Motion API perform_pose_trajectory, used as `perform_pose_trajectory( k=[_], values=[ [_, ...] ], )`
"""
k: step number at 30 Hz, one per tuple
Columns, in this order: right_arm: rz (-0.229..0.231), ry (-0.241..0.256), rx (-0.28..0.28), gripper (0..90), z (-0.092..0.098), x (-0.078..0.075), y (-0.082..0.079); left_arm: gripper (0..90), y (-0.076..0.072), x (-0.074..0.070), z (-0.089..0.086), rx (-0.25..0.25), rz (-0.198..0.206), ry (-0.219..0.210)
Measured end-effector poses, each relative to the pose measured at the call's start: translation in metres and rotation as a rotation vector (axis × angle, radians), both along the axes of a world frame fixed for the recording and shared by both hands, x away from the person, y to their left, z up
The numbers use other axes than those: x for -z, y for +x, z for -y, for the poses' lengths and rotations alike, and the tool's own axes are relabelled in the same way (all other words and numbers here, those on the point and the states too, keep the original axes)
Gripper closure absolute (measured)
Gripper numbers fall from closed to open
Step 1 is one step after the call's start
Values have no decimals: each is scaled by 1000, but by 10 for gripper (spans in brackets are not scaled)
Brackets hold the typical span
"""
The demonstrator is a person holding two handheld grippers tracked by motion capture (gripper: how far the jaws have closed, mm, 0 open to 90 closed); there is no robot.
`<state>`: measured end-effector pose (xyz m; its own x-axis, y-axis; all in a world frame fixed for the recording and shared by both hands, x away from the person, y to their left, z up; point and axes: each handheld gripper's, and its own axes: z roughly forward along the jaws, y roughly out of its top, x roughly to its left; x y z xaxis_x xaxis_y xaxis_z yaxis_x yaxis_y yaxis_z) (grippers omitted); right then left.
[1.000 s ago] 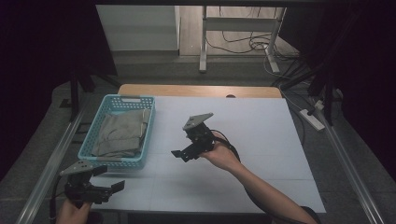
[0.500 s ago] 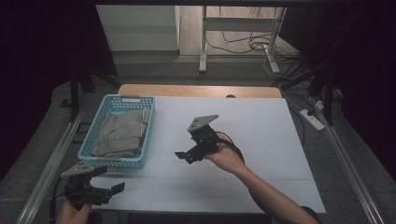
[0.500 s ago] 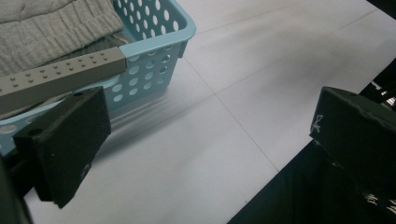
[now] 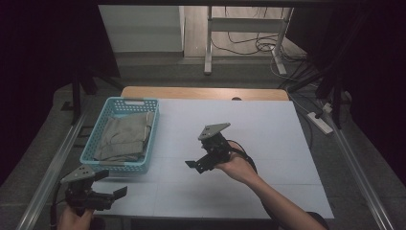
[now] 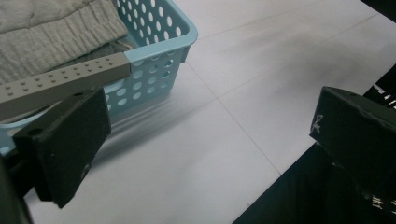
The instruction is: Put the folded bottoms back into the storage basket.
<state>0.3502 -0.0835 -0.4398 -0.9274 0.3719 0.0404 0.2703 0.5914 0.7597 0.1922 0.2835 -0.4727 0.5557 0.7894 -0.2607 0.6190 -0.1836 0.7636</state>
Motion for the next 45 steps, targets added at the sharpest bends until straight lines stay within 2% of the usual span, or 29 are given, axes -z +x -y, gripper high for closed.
perform_pose_trajectory(
  k=[15, 19, 27, 37, 45],
  values=[
    [-4, -18, 25, 0, 21, 5, -8, 0, 0, 0, 0, 5, -2, -3],
    [-16, -10, 33, 0, 28, 6, -10, 0, 0, 1, 0, 7, -4, -3],
    [-1, -17, 51, 0, 41, 6, -17, 0, 1, 1, 1, 13, -5, 5],
    [-15, -6, 77, 0, 63, 6, -22, 0, 1, 1, 1, 13, -6, 9],
    [-9, 2, 104, 0, 79, 4, -27, 0, 1, 1, 2, 14, -7, 10]
  ],
)
